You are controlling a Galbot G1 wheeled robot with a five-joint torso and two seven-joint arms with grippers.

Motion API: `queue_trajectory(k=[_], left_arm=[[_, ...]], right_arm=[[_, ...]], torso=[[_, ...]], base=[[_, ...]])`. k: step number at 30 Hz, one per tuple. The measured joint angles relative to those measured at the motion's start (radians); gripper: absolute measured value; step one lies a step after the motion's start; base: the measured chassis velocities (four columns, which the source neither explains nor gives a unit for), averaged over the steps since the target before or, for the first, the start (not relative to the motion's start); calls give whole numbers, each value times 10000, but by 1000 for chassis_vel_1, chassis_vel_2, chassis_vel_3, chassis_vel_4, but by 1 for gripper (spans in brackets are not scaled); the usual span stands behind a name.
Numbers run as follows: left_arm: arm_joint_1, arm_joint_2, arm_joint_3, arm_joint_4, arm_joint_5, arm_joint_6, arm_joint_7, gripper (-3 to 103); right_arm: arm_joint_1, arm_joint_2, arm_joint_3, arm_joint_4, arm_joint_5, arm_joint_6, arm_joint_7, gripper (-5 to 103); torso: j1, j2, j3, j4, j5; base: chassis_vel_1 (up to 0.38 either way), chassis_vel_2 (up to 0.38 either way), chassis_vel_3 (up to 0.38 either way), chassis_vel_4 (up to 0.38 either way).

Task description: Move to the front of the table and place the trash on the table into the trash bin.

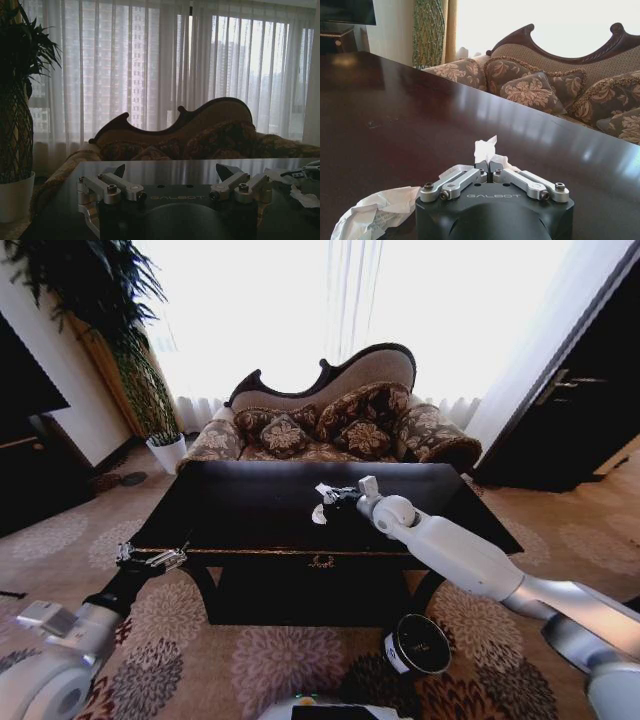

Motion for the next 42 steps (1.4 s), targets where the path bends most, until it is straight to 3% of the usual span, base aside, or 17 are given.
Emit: queue_trajectory(k=[12, 19, 23, 25, 29, 30, 33, 36, 39, 42], left_arm=[[-1, 0, 0, 0, 0, 0, 0, 100], [-1, 0, 0, 0, 0, -1, 0, 100], [-1, 0, 0, 0, 0, -1, 0, 100], [-1, -1, 0, 0, 0, 0, 1, 100], [-1, 1, 0, 0, 1, 0, 0, 100], [-1, 1, 0, 0, 1, 0, 0, 100], [0, 0, 0, -1, 0, 0, 0, 100], [-1, 0, 0, 0, 0, 0, 0, 100], [-1, 0, 0, -1, 1, 0, 0, 100], [-1, 0, 0, 0, 0, 0, 1, 100]], right_arm=[[-98, -343, 687, 567, 341, 17, 183, 0], [-1242, -903, 2113, 1373, 521, 17, 334, 0], [-2918, -1655, 3986, 2041, 553, 103, 328, 0], [-3215, -1793, 4374, 2168, 553, 120, 301, 0], [-4968, -2436, 6500, 2731, 512, 235, 71, 0], [-4968, -2436, 6500, 2731, 512, 235, 71, 0], [-6912, -2720, 8200, 3207, 480, 408, -82, 0], [-8083, -2582, 9301, 3621, 397, 485, -133, 0], [-9851, -1960, 10895, 4361, 182, 576, -269, 0], [-10755, -1540, 11755, 4700, 103, 618, -374, 0]], torso=[[0, 0, 0, 2, 0], [0, 0, 0, 1, 2], [0, 0, 0, -1, 1], [0, 0, 0, 0, 2], [0, 0, -1, 1, -2], [0, 0, -1, 1, -2], [-1, 0, -1, -3, 1], [-1, 1, -1, -3, 2], [-1, 1, -1, 2, 2], [-1, 1, -2, 1, -3]], base=[[0, 0, 0, 0], [0, 0, 0, 0], [0, 0, 0, 0], [0, 0, 0, 0], [0, 0, 0, 0], [0, 0, 0, 0], [0, 0, 0, 0], [0, 0, 0, 0], [0, 0, 0, 0], [0, 0, 0, 0]])
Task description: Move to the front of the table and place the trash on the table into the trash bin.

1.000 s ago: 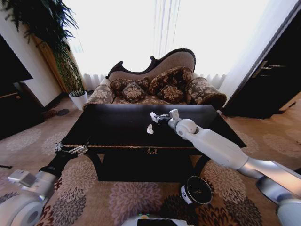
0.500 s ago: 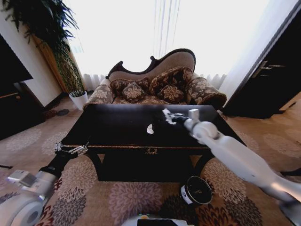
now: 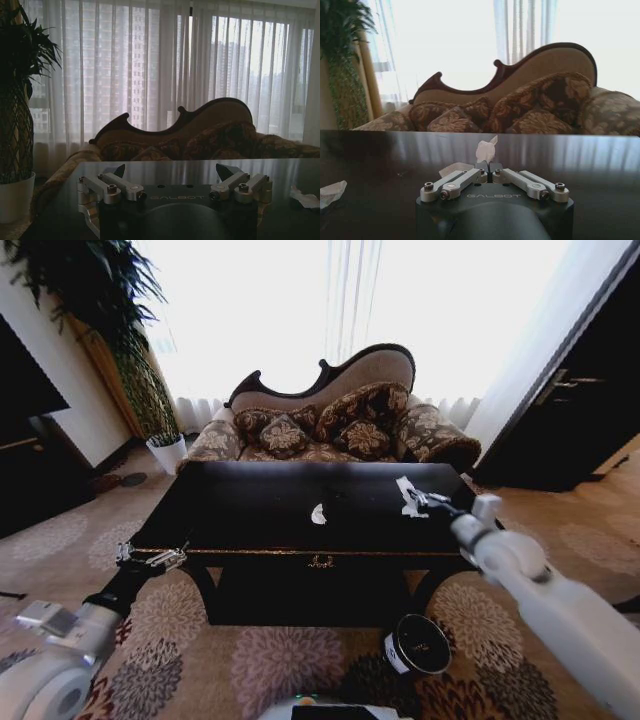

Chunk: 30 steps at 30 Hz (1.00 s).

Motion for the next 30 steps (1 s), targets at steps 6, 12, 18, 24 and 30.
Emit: queue_trajectory(k=[6, 12, 18, 24, 30], left_arm=[[0, 0, 0, 0, 0, 0, 0, 100], [1, 0, 0, 0, 0, -1, 0, 100], [0, 1, 0, 0, 0, -1, 0, 100], [0, 0, 0, 0, -1, -2, 0, 100], [0, 0, 0, 0, 0, -2, 0, 100]], right_arm=[[-1275, 1047, 1766, 597, -126, 22, -130, 0], [-2468, 2288, 2888, 1040, -547, 331, -533, 0], [-3660, 3282, 3236, 1108, -979, 963, -981, 0], [-4237, 4503, 3192, 1039, -1509, 1501, -1186, 0], [-4392, 5530, 2890, 628, -2191, 1911, -1279, 0]], torso=[[0, 0, 1, 1, 3], [0, 0, 0, 0, 1], [0, 0, 1, -2, 3], [0, 0, 1, -2, 2], [0, 0, 1, 0, 1]], base=[[0, 0, 0, 0], [0, 0, 0, 0], [0, 0, 0, 0], [0, 0, 0, 0], [0, 0, 0, 0]])
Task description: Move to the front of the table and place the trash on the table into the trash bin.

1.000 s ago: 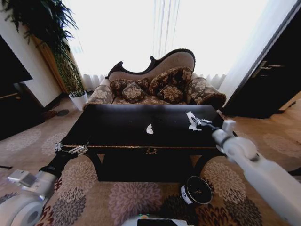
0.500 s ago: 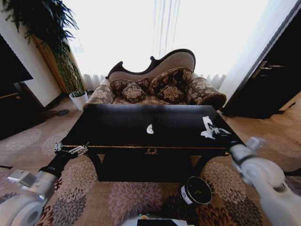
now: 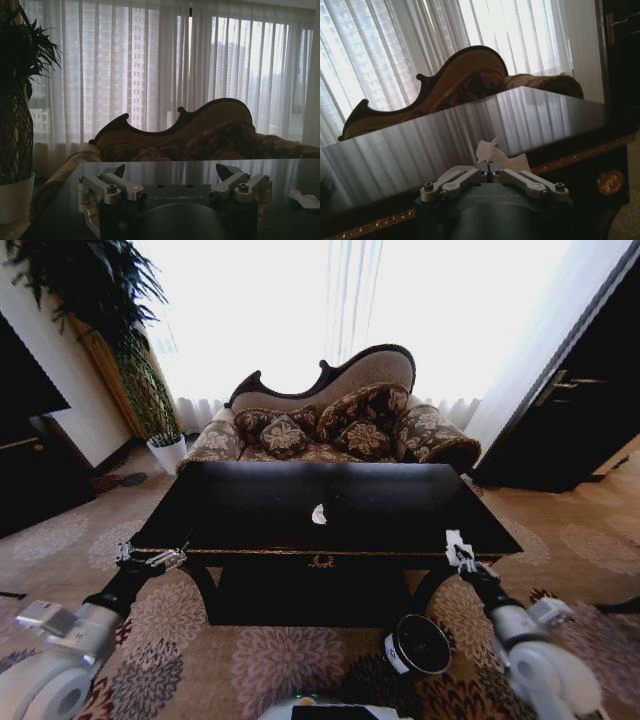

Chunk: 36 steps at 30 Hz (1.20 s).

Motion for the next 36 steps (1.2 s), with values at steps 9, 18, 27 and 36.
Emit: queue_trajectory(k=[9, 18, 27, 36], left_arm=[[0, 0, 0, 0, 0, 0, 0, 100], [0, 0, 0, 0, 0, 0, 0, 100], [0, 0, 0, 0, 0, 0, 0, 100], [0, 0, 0, 0, 0, 0, 0, 100]], right_arm=[[-64, 587, -593, -909, -802, 521, -72, 0], [310, 751, -1330, -2269, -1062, 1034, -104, 0], [1116, 667, -2096, -4214, -1137, 1878, -64, 0], [1828, 235, -2670, -6966, -1435, 2964, -137, 0]], torso=[[1, 0, 0, 0, 1], [1, -1, 0, 0, 2], [1, -2, 0, 1, 2], [1, -2, 1, -1, 3]], base=[[0, 0, 0, 0], [0, 0, 0, 0], [0, 0, 0, 0], [0, 0, 0, 0]])
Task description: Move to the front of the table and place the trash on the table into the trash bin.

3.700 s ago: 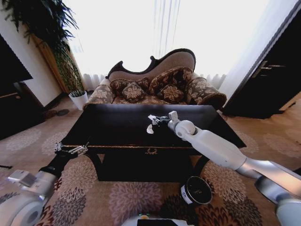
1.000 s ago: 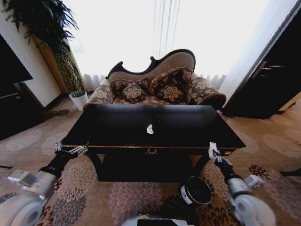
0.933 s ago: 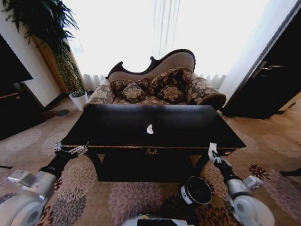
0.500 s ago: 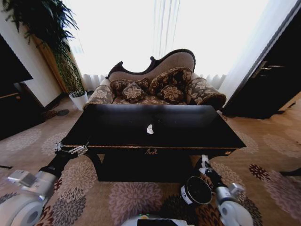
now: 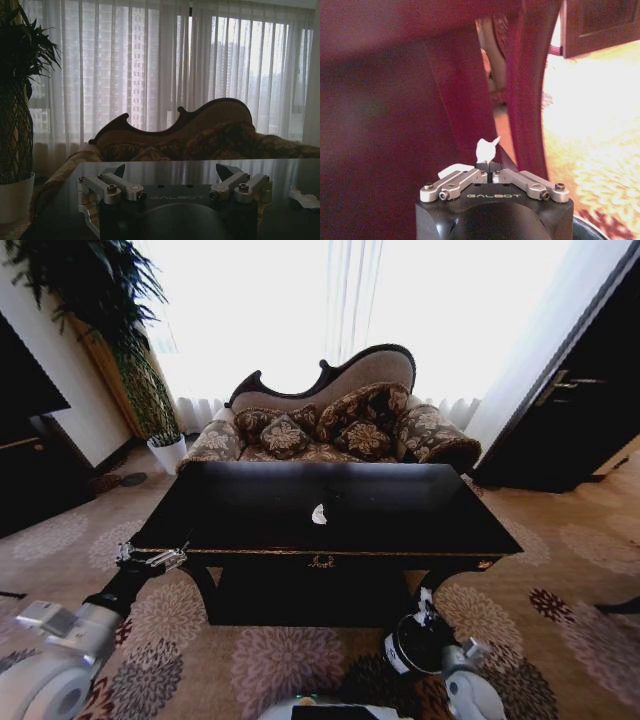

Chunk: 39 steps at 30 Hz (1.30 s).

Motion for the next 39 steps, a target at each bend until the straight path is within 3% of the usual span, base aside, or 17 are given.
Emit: queue_trajectory(k=[4, 18, 36, 38, 39], left_arm=[[0, 0, 0, 0, 0, 0, 0, 100], [0, 0, 0, 0, 1, 0, -1, 100], [0, 0, 0, 0, 1, 0, 0, 100], [0, 0, 0, 0, 0, 0, 0, 100], [0, 0, 0, 0, 0, 0, 0, 100]], right_arm=[[489, -260, -222, -1442, -95, 477, -106, 0], [1551, -740, -515, -4518, -591, 1160, -470, 0], [2647, -579, -983, -5845, -1297, 1193, -535, -3], [2736, -551, -1023, -5921, -1309, 1188, -536, 8], [2736, -551, -1023, -5921, -1309, 1188, -536, 8]], torso=[[0, 0, 0, 2, 0], [0, 0, 0, 1, -1], [0, 0, 0, 1, -1], [1, 0, 0, 1, -1], [1, 0, 0, 1, -1]], base=[[0, 0, 0, 0], [0, 0, 0, 0], [0, 0, 0, 0], [0, 0, 0, 0], [0, 0, 0, 0]])
